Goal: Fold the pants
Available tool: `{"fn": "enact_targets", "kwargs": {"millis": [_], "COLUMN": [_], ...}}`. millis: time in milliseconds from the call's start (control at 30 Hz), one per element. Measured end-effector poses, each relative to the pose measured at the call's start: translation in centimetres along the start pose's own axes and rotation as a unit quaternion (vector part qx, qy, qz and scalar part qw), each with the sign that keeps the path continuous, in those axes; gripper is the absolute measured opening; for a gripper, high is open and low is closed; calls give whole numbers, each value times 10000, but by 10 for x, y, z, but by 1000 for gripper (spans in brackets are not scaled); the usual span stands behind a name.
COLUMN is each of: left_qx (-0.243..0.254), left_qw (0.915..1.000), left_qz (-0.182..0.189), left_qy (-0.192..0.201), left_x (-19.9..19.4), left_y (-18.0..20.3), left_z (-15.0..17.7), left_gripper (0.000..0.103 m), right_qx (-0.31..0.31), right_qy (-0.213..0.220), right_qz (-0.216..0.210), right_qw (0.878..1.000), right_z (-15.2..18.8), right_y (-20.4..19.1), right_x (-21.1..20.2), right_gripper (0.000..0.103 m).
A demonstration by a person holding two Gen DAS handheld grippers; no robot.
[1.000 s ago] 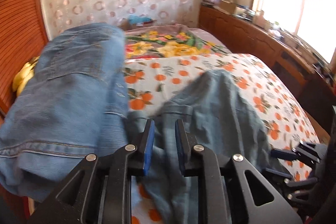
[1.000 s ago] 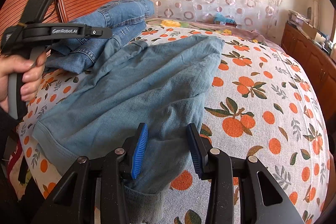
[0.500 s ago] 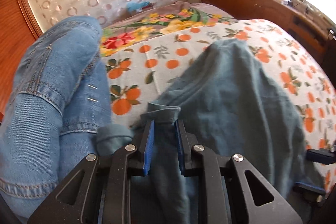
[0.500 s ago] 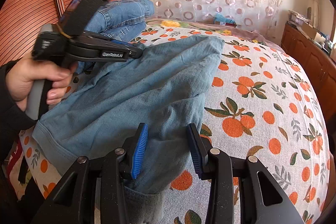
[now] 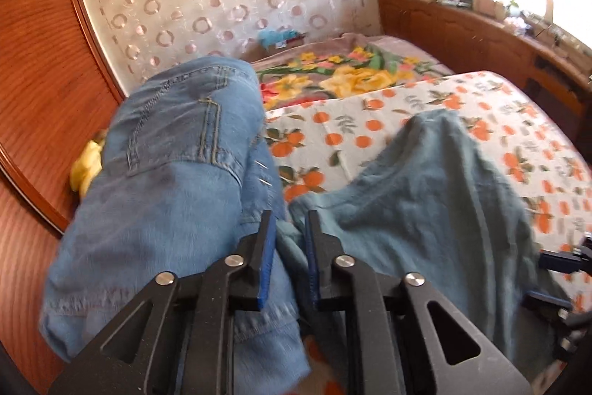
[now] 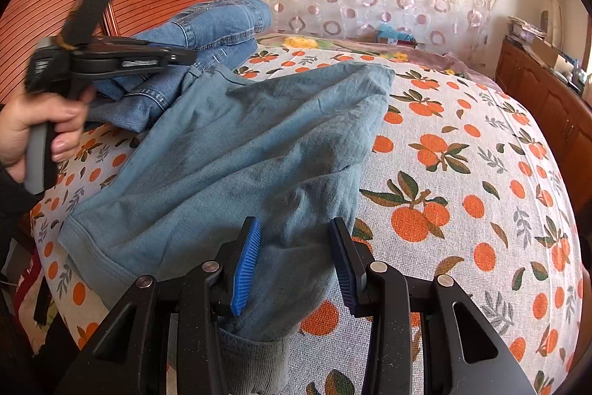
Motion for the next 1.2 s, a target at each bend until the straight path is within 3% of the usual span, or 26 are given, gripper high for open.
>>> {"fn": "enact_targets", "kwargs": {"millis": [100,167,233,500,833,1200], "left_qx": [-53,-14,1,-5,-59,-199], "left_qw": [9991,9986,9980,9944,9924,9905], "left_qz": [426,509,591,1046,1224,1347], "left_qy": [16,118,216,153,-89,-183], "left_x": [-8,-14,-17,-24,-26,-28], "left_y": [5,9,14,28,43,44], "left_z": [14,24,32,69,123,150], "left_gripper": [23,43,54,54,54,54], "right_qx": [9,17,38,86,450,40], "right_qy": [2,5,3,17,-19,-81], "right_qz": [-10,-18,-48,-88,-451,-384], "right_qw": [10000,10000,10000,9999,9980,9992], "right_z": [0,1,1,0,22,58], "right_y": [0,0,0,1,9,-18], "right_x": [0,-1,-1,-2,-27,-49], "right_gripper": [40,40,40,40,40,40]}}
Point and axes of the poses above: each gripper's, at about its wrist camera, not at the fingertips, and x roughly the way its jaws point, y to its right, z to its underside, the point moved 5 cm from there along x, roughly the way its jaws point, and after that the axes turned 14 degrees about -y, right-handed, at the moved point
